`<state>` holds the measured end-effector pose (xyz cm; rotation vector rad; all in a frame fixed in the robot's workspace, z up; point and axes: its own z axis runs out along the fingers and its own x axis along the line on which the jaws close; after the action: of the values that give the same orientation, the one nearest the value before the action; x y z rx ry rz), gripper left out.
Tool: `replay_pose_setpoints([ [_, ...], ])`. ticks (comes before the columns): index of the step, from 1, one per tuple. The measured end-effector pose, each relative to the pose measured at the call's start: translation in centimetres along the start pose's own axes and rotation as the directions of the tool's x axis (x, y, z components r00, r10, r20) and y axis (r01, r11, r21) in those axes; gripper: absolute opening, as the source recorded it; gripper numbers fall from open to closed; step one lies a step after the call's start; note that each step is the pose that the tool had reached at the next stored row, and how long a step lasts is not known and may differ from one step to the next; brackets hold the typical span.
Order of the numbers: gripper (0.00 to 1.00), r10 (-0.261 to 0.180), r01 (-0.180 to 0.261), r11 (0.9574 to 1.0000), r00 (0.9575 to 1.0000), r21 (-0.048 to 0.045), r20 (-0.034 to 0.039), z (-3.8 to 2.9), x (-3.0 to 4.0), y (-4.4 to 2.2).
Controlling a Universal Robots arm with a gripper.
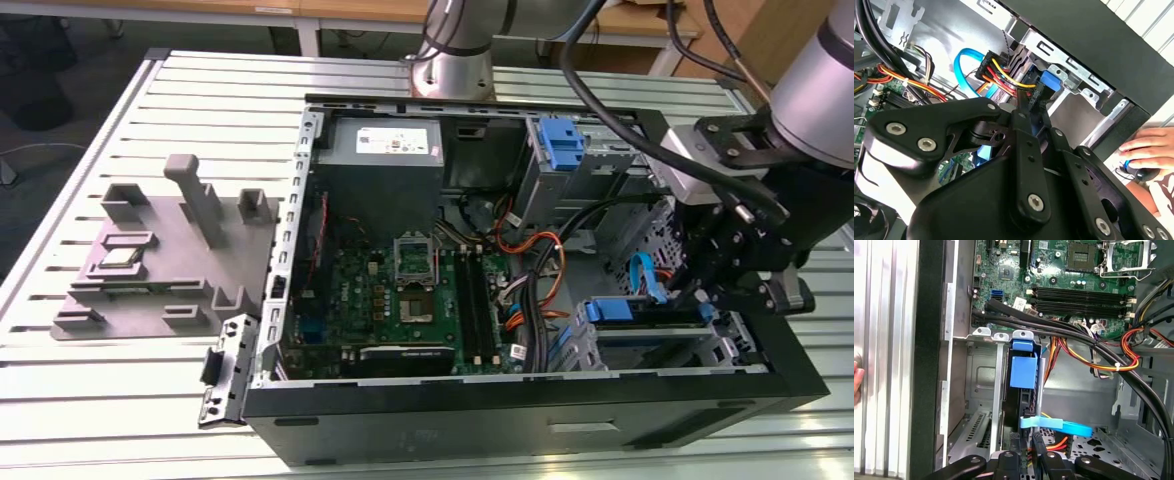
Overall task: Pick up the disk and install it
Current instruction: 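Insert the second disk wire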
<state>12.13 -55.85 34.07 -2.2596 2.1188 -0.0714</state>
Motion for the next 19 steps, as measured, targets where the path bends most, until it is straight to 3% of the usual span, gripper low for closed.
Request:
replay_pose_setpoints([
  [8,0.24,0.000,0.000,1.0000,1.0000,-0.0026,0.0002,-0.07,0.02,-0.21],
  [14,0.24,0.000,0.000,0.9999,1.0000,-0.0126,0.0011,-0.61,0.04,-0.43],
  [19,0.24,0.000,0.000,0.9998,1.0000,-0.0223,0.0016,-0.69,0.05,-0.76],
])
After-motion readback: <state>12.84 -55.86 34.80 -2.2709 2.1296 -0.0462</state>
